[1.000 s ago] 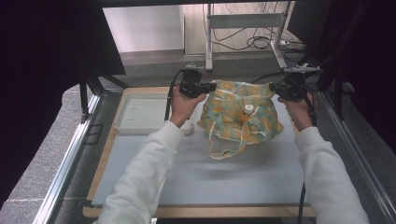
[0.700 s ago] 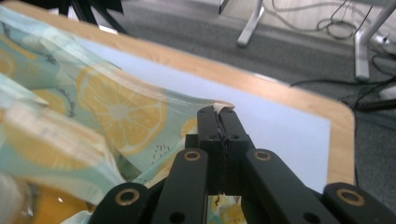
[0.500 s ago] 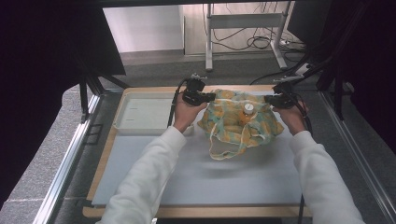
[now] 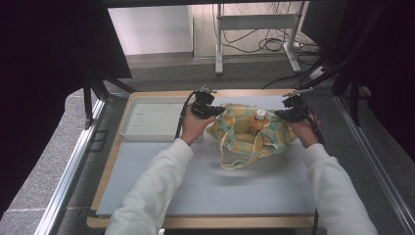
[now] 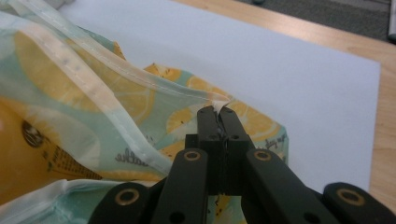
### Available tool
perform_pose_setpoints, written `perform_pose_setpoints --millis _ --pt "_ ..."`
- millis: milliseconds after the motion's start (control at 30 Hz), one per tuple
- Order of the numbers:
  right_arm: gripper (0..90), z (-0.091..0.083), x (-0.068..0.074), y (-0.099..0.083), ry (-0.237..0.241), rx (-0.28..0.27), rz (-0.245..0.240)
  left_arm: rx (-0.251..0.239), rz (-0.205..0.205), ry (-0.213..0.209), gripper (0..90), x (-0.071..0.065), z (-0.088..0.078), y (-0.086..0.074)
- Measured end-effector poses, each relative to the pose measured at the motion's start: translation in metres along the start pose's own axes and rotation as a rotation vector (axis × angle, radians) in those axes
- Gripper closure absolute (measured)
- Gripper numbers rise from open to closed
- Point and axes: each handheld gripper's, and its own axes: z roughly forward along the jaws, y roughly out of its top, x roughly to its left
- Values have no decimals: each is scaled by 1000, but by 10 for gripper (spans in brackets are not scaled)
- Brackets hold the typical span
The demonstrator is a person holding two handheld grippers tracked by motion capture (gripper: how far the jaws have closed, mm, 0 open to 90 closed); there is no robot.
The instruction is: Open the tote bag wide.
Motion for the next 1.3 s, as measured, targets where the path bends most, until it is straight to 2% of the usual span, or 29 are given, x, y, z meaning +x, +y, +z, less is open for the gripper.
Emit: perform_pose_setpoints --millis 200,567,900,1067,1300 --pt "890 8 2 -8 10 36 1 25 17 11 887 -1 6 -8" --pt "889 17 4 -16 22 77 2 53 12 9 887 0 16 -19" --pt "889 25 3 -27 14 103 1 99 13 24 885 -1 34 -31" --pt "888 25 2 -30 9 104 5 109 19 22 882 -2 37 -32" --pt "886 17 4 -26 -4 71 -8 80 24 14 864 -7 32 -26"
